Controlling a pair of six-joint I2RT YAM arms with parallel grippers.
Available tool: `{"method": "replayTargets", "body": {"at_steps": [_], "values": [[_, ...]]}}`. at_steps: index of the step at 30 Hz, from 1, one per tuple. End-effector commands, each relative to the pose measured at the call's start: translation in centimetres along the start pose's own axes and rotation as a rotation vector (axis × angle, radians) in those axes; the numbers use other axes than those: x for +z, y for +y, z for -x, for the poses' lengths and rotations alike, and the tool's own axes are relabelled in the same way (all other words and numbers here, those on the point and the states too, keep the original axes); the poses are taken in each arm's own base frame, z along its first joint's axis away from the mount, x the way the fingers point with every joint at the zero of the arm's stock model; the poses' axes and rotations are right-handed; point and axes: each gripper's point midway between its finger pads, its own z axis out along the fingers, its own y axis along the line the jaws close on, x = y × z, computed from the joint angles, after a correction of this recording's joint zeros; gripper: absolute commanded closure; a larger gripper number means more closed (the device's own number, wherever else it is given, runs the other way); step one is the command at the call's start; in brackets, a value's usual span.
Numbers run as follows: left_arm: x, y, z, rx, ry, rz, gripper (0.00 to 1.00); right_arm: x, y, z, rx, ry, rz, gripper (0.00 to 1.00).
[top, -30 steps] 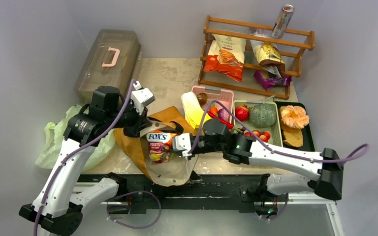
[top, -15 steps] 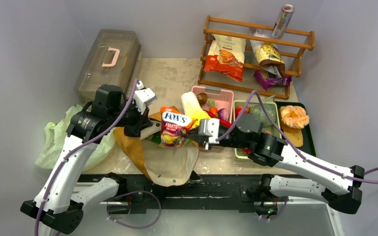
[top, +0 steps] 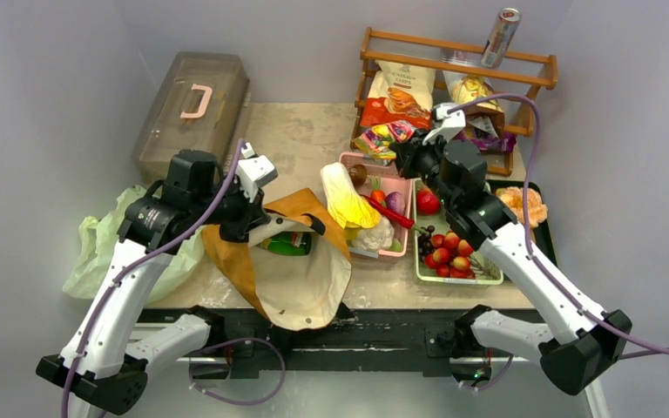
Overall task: Untie the knot of the grocery bags and take out the mixed food
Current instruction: Pick up the fake candies from the takeout bag, then place the fake candies on the shelf.
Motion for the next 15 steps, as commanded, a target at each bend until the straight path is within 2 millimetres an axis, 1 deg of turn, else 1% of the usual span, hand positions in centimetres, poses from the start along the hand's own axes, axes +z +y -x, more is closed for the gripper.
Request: {"method": "replayTargets", "body": {"at_steps": [1, 3, 5, 8, 10, 15], "values": [[-0.3, 0.5, 0.9, 0.001, -0.043, 0.031, 1.0, 0.5, -3.4, 2.1, 0.239, -0.068, -0.136, 1.0], [-0.4, 0.5, 1.0, 0.004, -0.048, 0.033, 1.0, 1.1, -4.6, 1.6, 0.278, -0.037, -0.168, 1.0], [-0.3, 0.5, 1.0, 0.005, -0.051, 0.033, 1.0, 1.5, -5.9, 0.3, 0.315, 0.014, -0.219, 1.0], [-0.2, 0.6, 1.1, 0.003, -0.056, 0.035, 1.0, 1.6, -8.3, -2.4, 0.366, 0.083, -0.293, 1.0], [-0.1, 0.6, 1.3, 0.003, -0.059, 0.033, 1.0, 1.8, -10.1, -3.9, 0.371, 0.11, -0.34, 1.0], [0.0, 0.9, 1.3, 0.009, -0.053, 0.037, 1.0, 3.2, -14.2, -5.3, 0.358, 0.146, -0.434, 1.0]]}}
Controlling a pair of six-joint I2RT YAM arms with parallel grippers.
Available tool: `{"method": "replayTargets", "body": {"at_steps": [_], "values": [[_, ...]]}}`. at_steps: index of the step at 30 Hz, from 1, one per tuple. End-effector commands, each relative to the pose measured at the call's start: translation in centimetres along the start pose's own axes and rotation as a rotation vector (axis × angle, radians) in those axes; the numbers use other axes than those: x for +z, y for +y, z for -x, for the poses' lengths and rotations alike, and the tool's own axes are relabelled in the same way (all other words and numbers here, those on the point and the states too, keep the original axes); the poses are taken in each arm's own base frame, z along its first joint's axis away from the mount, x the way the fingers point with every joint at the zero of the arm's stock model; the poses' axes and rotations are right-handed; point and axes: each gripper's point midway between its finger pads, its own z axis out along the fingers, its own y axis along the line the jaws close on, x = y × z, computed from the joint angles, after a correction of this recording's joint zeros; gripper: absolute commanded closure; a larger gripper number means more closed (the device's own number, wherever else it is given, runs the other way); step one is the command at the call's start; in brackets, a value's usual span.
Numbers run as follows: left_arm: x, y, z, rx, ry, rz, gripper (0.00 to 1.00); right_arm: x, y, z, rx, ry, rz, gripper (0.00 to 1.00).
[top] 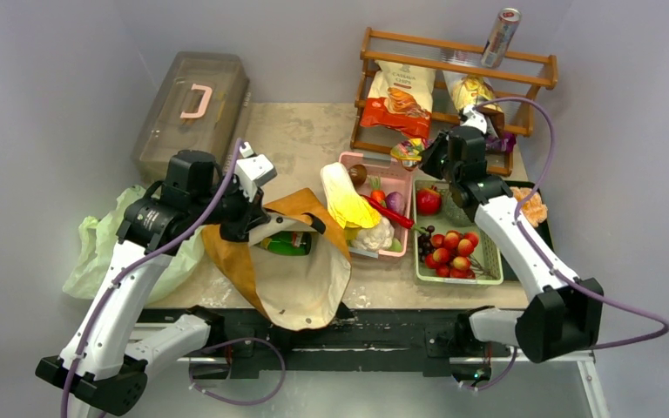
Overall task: Untie the knot of the grocery bags and take out the mixed food
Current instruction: Place the fake candies on the shelf.
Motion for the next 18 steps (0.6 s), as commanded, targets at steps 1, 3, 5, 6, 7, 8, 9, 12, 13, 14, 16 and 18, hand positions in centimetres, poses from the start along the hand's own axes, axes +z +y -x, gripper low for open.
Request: {"method": "replayTargets", "body": {"at_steps": [1, 3, 5, 6, 7, 8, 9, 12, 13, 14, 16, 18], "values": [[0.1, 0.9, 1.1, 0.021, -0.039, 0.032, 1.0, 1.8, -1.3, 1.8, 0.037, -0.033, -0.037, 1.0], [0.2, 1.0, 1.1, 0.026, -0.038, 0.034, 1.0, 2.8, -2.6, 1.4, 0.037, -0.018, -0.077, 1.0], [0.2, 1.0, 1.1, 0.027, -0.034, 0.034, 1.0, 3.7, -4.3, 0.7, 0.054, 0.012, -0.129, 1.0], [0.3, 1.1, 1.1, 0.029, -0.033, 0.035, 1.0, 4.2, -5.0, 0.4, 0.061, 0.022, -0.147, 1.0], [0.3, 1.1, 1.0, 0.029, -0.032, 0.036, 1.0, 4.6, -5.4, 0.5, 0.062, 0.022, -0.152, 1.0], [0.3, 1.1, 1.0, 0.029, -0.033, 0.035, 1.0, 5.1, -5.5, 0.9, 0.056, 0.006, -0.138, 1.0], [0.3, 1.1, 1.0, 0.027, -0.031, 0.036, 1.0, 5.6, -5.4, 1.3, 0.032, -0.016, -0.115, 1.0], [0.4, 1.1, 0.7, 0.026, -0.022, 0.036, 1.0, 6.8, -4.1, 3.2, -0.028, -0.112, -0.031, 1.0], [0.4, 1.1, 0.6, 0.027, -0.019, 0.035, 1.0, 7.1, -3.7, 3.7, -0.05, -0.132, -0.009, 1.0], [0.4, 1.1, 0.5, 0.027, -0.017, 0.036, 1.0, 7.5, -3.4, 4.2, -0.061, -0.151, -0.001, 1.0], [0.4, 1.2, 0.5, 0.029, -0.014, 0.04, 1.0, 8.5, -4.1, 4.5, -0.066, -0.164, -0.036, 1.0], [0.4, 1.3, 0.6, 0.031, -0.013, 0.042, 1.0, 9.5, -4.9, 4.5, -0.066, -0.162, -0.069, 1.0]]}}
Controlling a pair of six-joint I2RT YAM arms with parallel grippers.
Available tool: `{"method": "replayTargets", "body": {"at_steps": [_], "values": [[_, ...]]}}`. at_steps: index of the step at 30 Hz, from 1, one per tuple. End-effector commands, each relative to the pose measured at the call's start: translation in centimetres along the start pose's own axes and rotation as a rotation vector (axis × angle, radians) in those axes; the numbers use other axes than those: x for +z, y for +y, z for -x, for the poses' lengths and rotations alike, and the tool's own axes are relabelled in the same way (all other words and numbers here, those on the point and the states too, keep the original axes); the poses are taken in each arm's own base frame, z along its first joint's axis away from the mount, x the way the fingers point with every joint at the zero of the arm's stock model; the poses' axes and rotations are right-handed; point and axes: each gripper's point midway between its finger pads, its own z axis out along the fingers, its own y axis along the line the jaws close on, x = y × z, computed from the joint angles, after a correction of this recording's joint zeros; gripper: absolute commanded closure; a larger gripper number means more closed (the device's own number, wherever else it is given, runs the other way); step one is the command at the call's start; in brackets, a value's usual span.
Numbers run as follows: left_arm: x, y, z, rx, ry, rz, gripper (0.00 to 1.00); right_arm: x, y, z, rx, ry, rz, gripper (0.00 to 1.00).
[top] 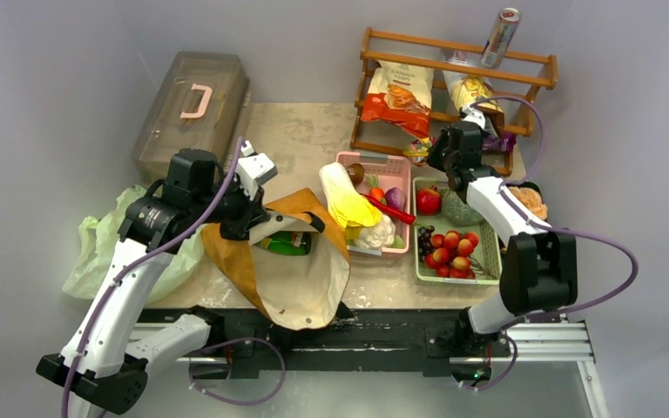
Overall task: Untie the knot of the grocery bags and take out the mixed food
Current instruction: Place the fake candies on the shelf.
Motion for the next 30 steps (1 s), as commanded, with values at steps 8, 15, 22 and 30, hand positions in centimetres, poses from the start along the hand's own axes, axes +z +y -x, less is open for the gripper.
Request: {"method": "replayTargets", "body": {"at_steps": [8, 15, 22, 30], "values": [[0.0, 1.0, 0.3, 0.038, -0.005, 0.04, 1.0, 4.9, 1.3, 4.1, 0.059, -0.163, 0.085, 1.0], [-0.6, 1.1, 0.0, 0.049, 0.006, 0.057, 1.0, 6.5, 0.9, 3.4, 0.081, -0.184, 0.113, 1.0], [-1.3, 1.1, -0.3, 0.061, 0.022, 0.073, 1.0, 8.9, 1.4, 3.8, 0.061, -0.219, 0.146, 1.0], [-1.7, 1.1, -0.4, 0.056, 0.037, 0.082, 1.0, 11.3, 0.9, 3.4, 0.057, -0.22, 0.125, 0.98]]}}
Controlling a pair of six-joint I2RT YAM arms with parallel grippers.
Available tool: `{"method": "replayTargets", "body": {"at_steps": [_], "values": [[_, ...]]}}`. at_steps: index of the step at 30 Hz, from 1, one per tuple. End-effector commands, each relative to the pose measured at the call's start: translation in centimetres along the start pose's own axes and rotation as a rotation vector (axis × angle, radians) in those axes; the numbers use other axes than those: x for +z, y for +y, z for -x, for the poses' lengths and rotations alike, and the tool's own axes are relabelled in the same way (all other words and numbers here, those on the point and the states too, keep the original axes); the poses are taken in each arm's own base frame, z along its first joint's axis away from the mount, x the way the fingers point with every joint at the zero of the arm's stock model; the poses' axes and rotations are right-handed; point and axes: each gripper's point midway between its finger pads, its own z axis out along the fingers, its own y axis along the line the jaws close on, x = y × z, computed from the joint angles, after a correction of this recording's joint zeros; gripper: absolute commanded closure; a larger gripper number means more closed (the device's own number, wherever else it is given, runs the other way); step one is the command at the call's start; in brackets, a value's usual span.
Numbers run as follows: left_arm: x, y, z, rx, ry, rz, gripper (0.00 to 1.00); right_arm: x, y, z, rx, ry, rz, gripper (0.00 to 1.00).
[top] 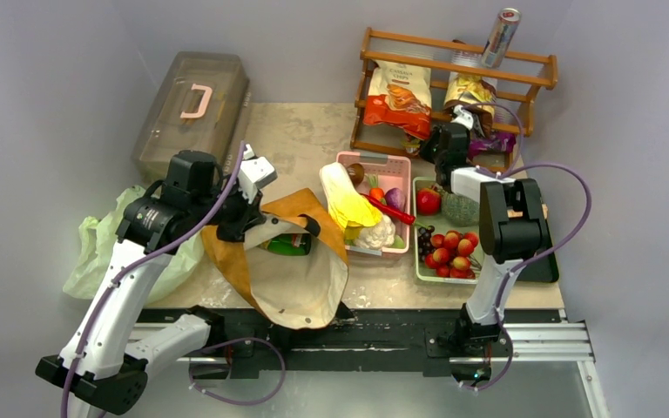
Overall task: Untie the knot of the grocery bags and take out the mixed food
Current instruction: Place the fake candies on the shelf.
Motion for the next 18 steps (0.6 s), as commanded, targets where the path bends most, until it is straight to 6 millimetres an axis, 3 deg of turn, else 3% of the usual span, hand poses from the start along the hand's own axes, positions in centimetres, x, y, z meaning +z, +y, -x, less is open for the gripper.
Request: {"method": "replayTargets", "body": {"at_steps": [1, 3, 7, 10, 18], "values": [[-1.2, 0.8, 0.3, 0.025, -0.001, 0.059, 1.0, 0.5, 2.4, 4.7, 0.01, -0.133, 0.063, 0.95], [-1.2, 0.8, 0.3, 0.022, -0.001, 0.061, 1.0, 0.7, 2.0, 4.2, 0.013, -0.126, 0.051, 0.89], [-1.3, 0.8, 0.3, 0.017, 0.0, 0.063, 1.0, 1.0, 0.7, 3.5, 0.029, -0.138, 0.004, 0.86], [-1.3, 0.9, 0.4, 0.017, 0.002, 0.064, 1.0, 1.1, -0.1, 4.0, 0.051, -0.193, -0.024, 0.83], [-1.1, 0.9, 0.4, 0.014, 0.008, 0.059, 1.0, 2.0, 0.3, 3.6, 0.074, -0.204, 0.009, 0.85]]}}
